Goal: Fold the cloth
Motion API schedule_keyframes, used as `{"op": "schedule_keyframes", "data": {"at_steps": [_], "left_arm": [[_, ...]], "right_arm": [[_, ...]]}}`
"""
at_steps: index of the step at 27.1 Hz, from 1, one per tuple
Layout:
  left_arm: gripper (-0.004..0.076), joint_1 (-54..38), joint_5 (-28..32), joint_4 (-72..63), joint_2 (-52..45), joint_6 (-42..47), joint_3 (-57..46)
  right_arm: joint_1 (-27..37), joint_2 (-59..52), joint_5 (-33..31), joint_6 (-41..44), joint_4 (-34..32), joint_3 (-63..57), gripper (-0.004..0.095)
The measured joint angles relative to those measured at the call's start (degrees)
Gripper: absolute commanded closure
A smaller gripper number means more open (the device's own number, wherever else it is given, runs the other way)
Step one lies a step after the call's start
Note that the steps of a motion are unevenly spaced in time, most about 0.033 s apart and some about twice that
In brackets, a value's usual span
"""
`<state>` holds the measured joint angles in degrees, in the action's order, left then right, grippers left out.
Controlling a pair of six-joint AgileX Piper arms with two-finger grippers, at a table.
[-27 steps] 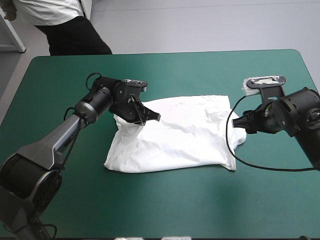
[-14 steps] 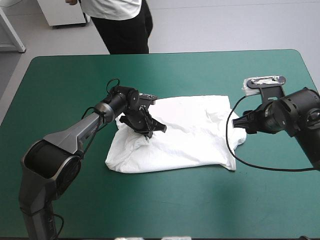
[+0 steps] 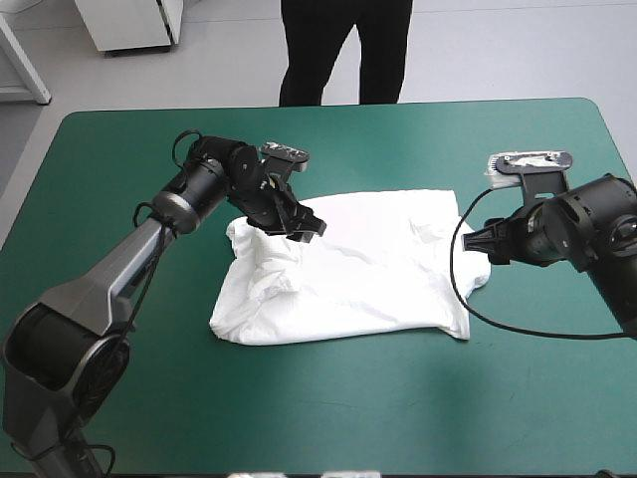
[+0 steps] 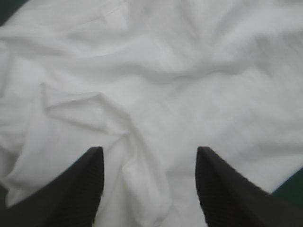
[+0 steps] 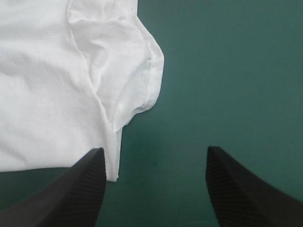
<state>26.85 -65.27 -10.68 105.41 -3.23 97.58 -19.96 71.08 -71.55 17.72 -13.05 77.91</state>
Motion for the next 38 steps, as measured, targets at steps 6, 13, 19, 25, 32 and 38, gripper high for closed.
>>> {"op": "schedule_keyframes", "data": {"at_steps": [6, 13, 19, 25, 32, 38], "left_arm": [[0.0302, -4.12, -5.41, 13.46, -7.33, 7.07, -0.54], [0.0302, -13.2, -5.57, 13.7, -17.3, 7.5, -10.36], [0.0302, -14.37, -5.5, 13.61, -25.26, 10.35, -22.19], [0.0302, -14.37, -4.9, 12.39, -29.52, 11.02, -27.88], [0.0302, -14.37, -4.71, 11.71, -29.52, 11.15, -28.35], [0.0302, -14.37, -4.71, 10.68, -29.52, 11.17, -28.35]], "right_arm": [[9.97, 8.18, 0.21, -2.74, 8.48, 0.02, 0.0331], [13.66, 17.17, 4.97, -6.56, 11.09, 0.67, 0.0331], [13.66, 23.28, 7.64, -7.5, 12.11, 0.67, 0.0331], [13.66, 28.11, 10.47, -8.31, 13.64, 0.67, 0.0332], [13.66, 33.87, 12.93, -8.5, 14.25, 0.73, 0.0359], [13.66, 36.11, 14.03, -7.76, 14.38, 1.28, 0.0723]]}}
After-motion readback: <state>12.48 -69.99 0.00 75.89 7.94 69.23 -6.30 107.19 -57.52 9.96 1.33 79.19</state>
